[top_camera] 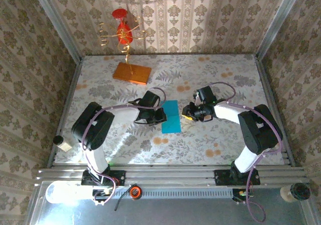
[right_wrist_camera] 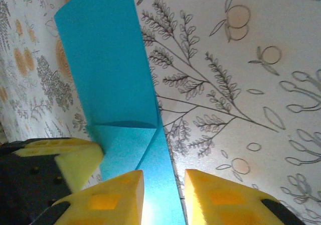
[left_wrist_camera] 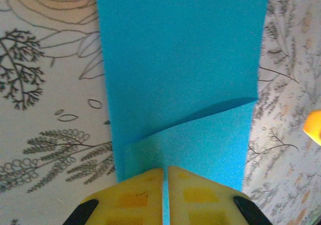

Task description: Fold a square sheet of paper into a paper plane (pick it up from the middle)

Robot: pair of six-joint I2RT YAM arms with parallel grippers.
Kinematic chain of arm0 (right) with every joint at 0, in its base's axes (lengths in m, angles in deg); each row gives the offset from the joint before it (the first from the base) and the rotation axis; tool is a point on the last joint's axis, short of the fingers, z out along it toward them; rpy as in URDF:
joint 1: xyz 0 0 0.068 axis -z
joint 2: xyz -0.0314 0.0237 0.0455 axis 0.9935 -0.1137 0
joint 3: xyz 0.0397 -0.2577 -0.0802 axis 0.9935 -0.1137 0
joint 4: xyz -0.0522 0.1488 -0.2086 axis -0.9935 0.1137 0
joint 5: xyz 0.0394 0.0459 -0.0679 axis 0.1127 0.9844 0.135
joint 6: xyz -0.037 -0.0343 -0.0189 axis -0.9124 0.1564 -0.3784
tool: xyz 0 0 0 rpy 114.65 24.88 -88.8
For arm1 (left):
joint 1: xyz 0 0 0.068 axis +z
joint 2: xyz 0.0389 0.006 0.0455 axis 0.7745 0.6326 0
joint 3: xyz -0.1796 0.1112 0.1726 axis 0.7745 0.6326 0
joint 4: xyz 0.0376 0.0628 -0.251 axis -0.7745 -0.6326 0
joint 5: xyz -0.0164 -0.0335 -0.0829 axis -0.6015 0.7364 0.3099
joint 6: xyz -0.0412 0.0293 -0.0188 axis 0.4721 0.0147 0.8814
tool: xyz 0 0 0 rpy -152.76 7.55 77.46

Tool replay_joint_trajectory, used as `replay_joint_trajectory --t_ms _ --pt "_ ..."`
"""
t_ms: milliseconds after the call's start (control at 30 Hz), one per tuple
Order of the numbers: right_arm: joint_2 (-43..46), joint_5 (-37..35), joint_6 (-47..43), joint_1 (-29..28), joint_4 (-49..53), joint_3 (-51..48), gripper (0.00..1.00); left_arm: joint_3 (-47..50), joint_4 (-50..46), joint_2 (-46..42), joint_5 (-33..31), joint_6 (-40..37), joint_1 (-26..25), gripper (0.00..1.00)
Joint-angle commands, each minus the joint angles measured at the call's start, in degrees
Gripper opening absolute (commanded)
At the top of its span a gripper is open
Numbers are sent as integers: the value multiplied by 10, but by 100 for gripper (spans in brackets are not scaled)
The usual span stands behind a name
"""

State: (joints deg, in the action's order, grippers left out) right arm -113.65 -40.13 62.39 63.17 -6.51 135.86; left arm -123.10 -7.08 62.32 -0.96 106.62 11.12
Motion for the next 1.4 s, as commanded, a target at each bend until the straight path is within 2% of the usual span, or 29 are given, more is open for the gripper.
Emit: replay_joint_trajectory --t_ms 0,367,733,967,1367 --pt "-6 16 18 -12 -19 -3 29 -6 6 7 -6 -1 6 13" --pt "-47 52 94 -25 -109 -28 29 42 41 21 0 34 8 11" --pt "-56 18 106 -36 -87 -16 24 59 47 24 -12 62 9 7" --pt "-75 22 106 -43 -91 -4 24 71 52 23 -16 77 12 3" --pt "-64 8 110 -48 -104 -6 20 90 82 23 0 95 17 1"
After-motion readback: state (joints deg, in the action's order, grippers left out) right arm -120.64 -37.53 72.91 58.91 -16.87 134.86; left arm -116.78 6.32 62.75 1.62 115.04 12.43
